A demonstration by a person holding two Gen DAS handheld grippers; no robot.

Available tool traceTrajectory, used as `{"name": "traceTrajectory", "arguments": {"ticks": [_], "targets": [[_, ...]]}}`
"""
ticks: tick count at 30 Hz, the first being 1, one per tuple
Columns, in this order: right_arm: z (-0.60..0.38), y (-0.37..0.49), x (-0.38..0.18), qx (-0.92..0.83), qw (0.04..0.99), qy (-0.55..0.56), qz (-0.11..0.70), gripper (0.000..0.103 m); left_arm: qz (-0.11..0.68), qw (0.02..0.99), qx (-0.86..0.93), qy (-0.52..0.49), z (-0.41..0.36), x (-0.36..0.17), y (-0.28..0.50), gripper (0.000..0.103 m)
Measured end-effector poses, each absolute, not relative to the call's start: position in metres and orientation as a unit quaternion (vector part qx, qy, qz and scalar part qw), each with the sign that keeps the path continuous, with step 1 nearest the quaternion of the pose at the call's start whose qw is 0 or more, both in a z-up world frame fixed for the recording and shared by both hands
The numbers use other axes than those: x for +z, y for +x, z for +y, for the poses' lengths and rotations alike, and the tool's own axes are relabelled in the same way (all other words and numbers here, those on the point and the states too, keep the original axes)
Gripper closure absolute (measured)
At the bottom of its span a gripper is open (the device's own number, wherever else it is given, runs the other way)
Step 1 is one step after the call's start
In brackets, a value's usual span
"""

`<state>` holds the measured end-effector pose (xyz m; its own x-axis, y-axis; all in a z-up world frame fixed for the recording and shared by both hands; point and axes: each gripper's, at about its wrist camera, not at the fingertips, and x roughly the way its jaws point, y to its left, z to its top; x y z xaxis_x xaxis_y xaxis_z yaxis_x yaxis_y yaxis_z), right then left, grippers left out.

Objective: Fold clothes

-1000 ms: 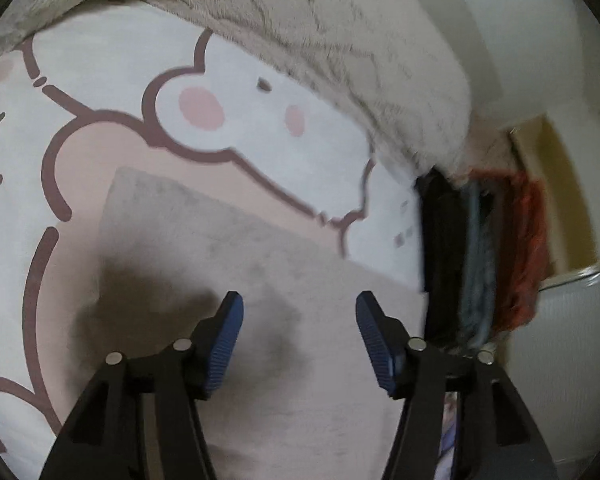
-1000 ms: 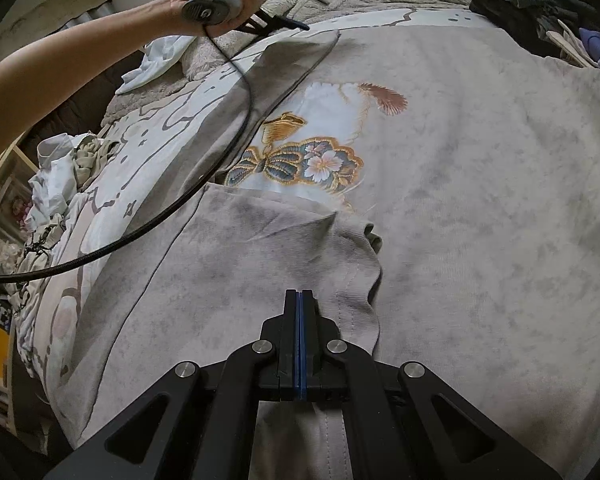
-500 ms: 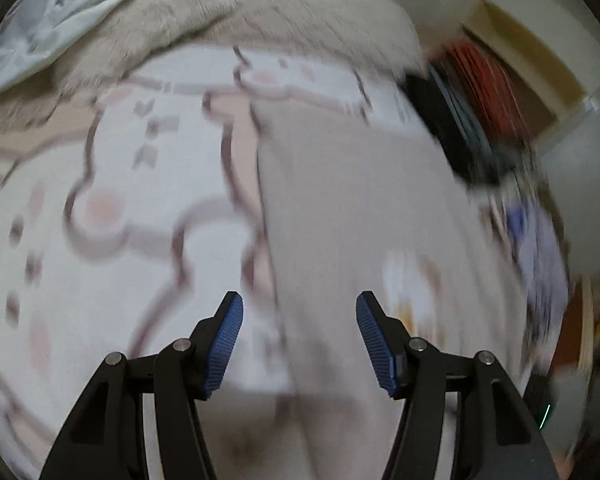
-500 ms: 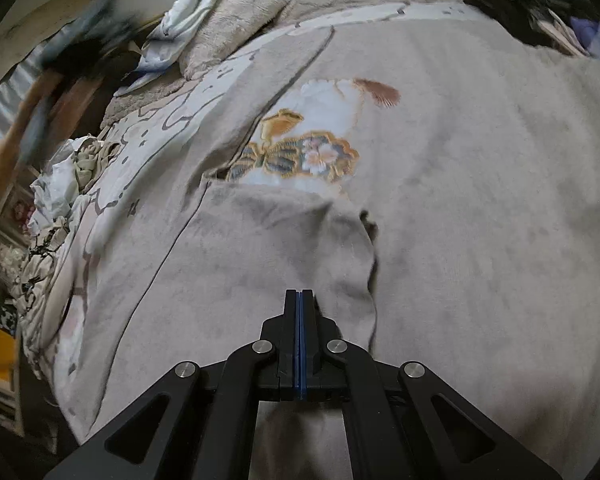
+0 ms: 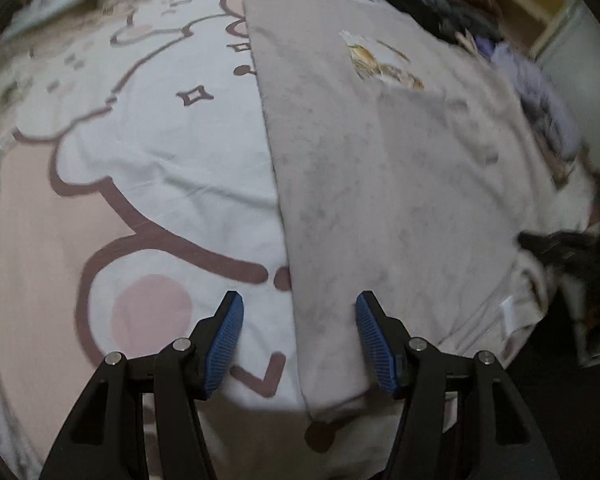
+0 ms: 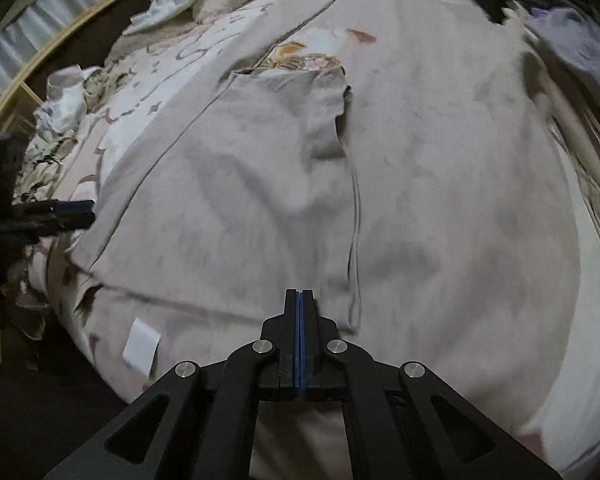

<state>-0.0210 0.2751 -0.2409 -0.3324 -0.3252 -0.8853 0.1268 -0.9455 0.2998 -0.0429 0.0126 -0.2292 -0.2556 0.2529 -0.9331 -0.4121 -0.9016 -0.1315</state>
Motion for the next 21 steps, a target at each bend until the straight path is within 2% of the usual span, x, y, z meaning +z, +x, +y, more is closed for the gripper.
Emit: {"name": "traceTrajectory", "arguments": {"ticks": [5, 7, 8, 9, 11, 17, 21], "targets": [[0.322, 0.011, -0.212, -0.835, 0.116, 0.482, -0.239, 0.103, 0.074, 0.264, 0.816, -0.510, 0.051, -0.190, -0.028, 0.044], [0.348, 0.026, -0.208, -0.833, 0.087, 0.452, -0.308, 0.096, 0.074, 0.301, 0.819, -0.483, 0.075, -0.177, -0.020, 0.044], [0.362, 0.036, -0.208, -0.828, 0.073, 0.433, -0.348, 0.087, 0.074, 0.316, 0.817, -0.477, 0.086, -0.176, -0.018, 0.044], [0.377, 0.047, -0.209, -0.822, 0.058, 0.412, -0.389, 0.067, 0.078, 0.333, 0.813, -0.472, 0.101, -0.176, -0.015, 0.044], [0.394, 0.064, -0.213, -0.813, 0.037, 0.381, -0.439, 0.043, 0.086, 0.363, 0.805, -0.462, 0.131, -0.178, -0.009, 0.044], [0.400, 0.080, -0.255, -0.737, 0.059, 0.363, -0.567, 0.043, 0.089, 0.406, 0.782, -0.465, 0.193, -0.208, 0.002, 0.044], [0.392, 0.072, -0.285, -0.710, 0.061, 0.355, -0.605, 0.044, 0.157, 0.378, 0.773, -0.485, 0.215, -0.240, 0.010, 0.045]]}}
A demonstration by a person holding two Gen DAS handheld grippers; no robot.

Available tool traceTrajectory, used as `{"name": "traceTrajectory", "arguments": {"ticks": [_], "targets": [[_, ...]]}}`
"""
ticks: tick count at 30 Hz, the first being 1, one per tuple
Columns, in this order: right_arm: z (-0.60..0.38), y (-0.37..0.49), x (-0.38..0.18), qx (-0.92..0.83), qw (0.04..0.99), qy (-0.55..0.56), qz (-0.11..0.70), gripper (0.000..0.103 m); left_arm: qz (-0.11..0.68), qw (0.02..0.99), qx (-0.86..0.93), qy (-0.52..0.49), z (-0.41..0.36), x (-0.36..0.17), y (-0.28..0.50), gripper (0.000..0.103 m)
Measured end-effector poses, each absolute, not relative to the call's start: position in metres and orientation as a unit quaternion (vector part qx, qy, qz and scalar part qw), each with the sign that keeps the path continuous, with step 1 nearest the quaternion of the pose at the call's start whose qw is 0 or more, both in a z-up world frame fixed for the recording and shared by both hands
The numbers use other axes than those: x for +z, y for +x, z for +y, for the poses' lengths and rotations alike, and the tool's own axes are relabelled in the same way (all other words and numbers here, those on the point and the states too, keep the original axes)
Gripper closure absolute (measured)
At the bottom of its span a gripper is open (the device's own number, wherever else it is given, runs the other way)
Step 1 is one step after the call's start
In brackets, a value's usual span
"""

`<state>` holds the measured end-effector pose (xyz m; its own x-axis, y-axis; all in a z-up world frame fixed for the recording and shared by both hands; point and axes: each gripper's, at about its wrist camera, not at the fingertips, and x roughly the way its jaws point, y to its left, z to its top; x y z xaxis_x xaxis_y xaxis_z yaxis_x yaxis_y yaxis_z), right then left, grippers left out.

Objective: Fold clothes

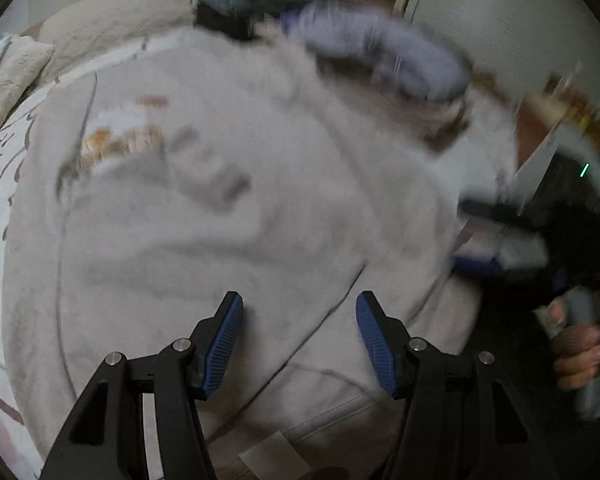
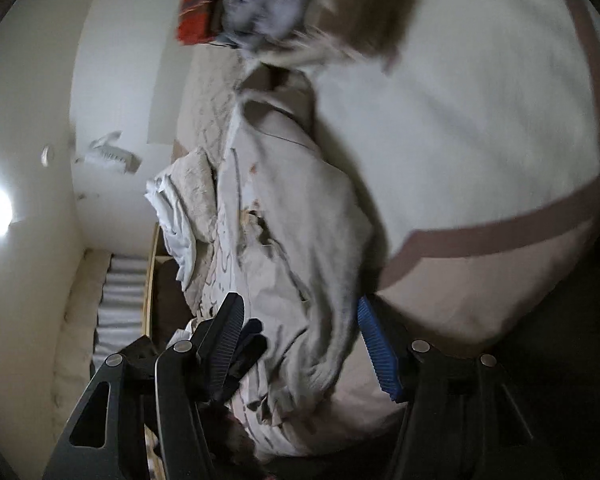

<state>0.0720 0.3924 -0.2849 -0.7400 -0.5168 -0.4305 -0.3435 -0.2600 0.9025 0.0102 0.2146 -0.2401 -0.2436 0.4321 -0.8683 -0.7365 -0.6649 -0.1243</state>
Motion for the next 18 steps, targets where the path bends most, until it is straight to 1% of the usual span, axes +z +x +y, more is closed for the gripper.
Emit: {"name": "traceTrajectory", "arguments": {"ticks": [3, 9, 12, 15, 18], "targets": [[0.388, 0.060, -0.284, -0.713, 0.071, 0.326, -0.617, 0.043, 0.182, 0.374, 0.782, -0.464, 0.218, -0.243, 0.019, 0.044], [0.388, 0.028, -0.270, -0.691, 0.153, 0.250, -0.661, 0.043, 0.164, 0.374, 0.787, -0.463, 0.213, -0.244, 0.017, 0.044], [0.385, 0.011, -0.281, -0.662, 0.147, 0.246, -0.692, 0.043, 0.156, 0.379, 0.789, -0.458, 0.210, -0.247, 0.018, 0.044], [0.390, 0.013, -0.276, -0.673, 0.113, 0.227, -0.695, 0.043, 0.149, 0.382, 0.790, -0.457, 0.209, -0.246, 0.019, 0.044], [0.400, 0.023, -0.242, -0.721, 0.113, 0.188, -0.658, 0.043, 0.140, 0.385, 0.791, -0.455, 0.207, -0.246, 0.019, 0.044]]}}
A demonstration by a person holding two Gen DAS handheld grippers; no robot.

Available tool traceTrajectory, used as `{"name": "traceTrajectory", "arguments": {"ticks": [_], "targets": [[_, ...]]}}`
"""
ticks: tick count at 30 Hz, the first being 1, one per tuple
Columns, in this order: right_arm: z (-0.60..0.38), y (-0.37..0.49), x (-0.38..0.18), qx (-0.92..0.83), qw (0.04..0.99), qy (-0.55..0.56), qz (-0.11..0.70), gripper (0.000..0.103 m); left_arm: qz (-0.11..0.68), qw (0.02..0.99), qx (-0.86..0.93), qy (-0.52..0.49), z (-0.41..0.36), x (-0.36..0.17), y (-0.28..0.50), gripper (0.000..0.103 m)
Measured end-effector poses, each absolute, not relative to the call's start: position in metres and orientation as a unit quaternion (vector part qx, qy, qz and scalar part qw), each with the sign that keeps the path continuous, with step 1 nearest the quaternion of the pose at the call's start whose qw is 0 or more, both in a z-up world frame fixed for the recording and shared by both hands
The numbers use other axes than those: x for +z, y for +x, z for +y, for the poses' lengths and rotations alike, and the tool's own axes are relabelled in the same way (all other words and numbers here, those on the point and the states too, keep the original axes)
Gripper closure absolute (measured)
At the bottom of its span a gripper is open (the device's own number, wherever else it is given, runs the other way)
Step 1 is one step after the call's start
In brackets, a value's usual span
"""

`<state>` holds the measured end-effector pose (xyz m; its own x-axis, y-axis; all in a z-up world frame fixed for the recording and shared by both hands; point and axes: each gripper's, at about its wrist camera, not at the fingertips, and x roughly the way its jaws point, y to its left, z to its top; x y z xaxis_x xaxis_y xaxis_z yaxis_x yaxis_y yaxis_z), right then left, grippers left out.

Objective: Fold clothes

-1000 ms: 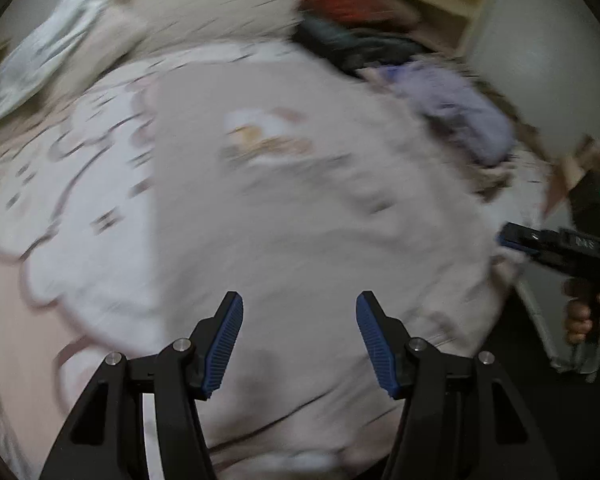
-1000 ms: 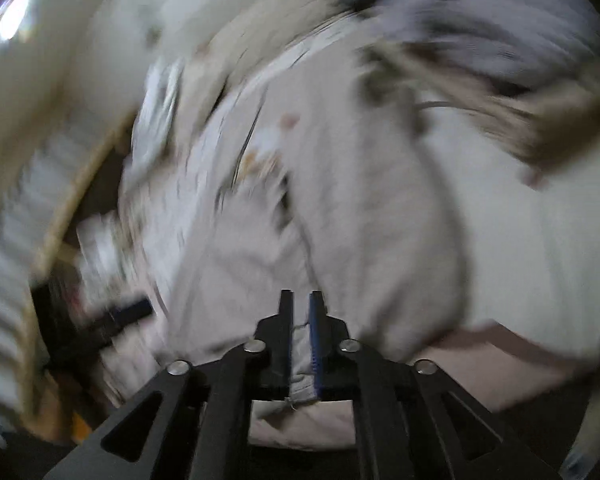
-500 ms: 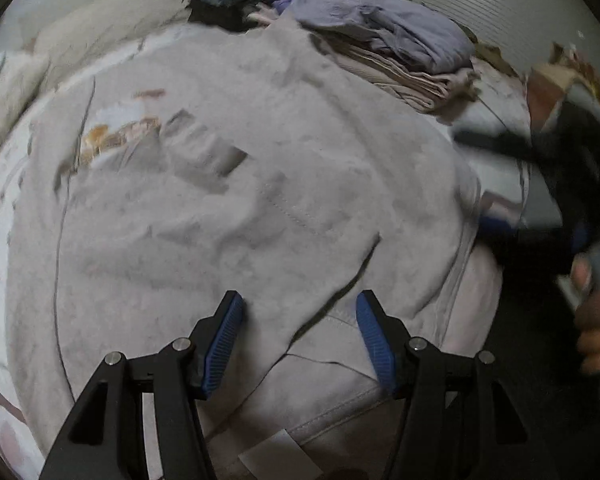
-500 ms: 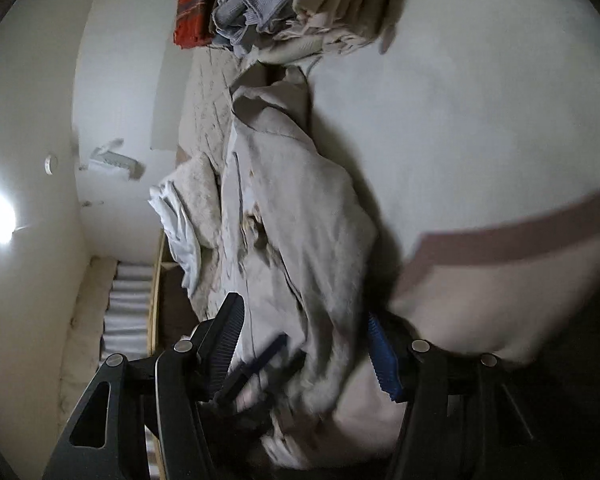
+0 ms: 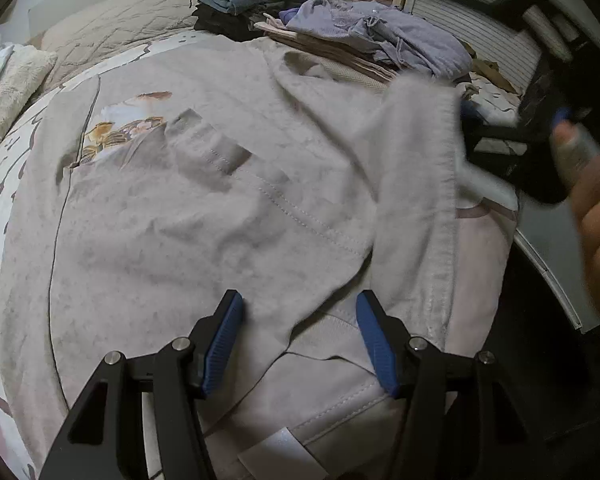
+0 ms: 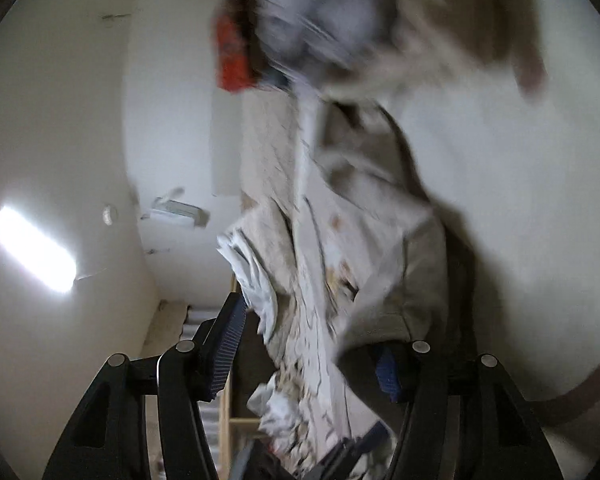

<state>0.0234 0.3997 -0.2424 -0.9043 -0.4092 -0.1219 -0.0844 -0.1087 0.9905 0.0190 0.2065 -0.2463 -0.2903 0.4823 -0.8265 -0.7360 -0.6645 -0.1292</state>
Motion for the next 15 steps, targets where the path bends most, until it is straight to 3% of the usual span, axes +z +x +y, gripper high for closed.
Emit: {"name": "traceTrajectory", "arguments": {"ticks": [4, 8, 15], "targets": [[0.397, 0.037, -0.205, -0.763, 0.142, 0.196, -0.599, 0.043, 0.115, 0.396, 0.785, -0.462, 0.202, -0.247, 0.014, 0.044], [0.386, 0.054, -0.197, -0.798, 0.118, 0.223, -0.547, 0.043, 0.145, 0.397, 0.787, -0.449, 0.206, -0.249, 0.020, 0.044], [0.392, 0.044, -0.268, -0.708, 0.098, 0.242, -0.656, 0.043, 0.155, 0.396, 0.790, -0.443, 0.205, -0.250, 0.022, 0.044]]}}
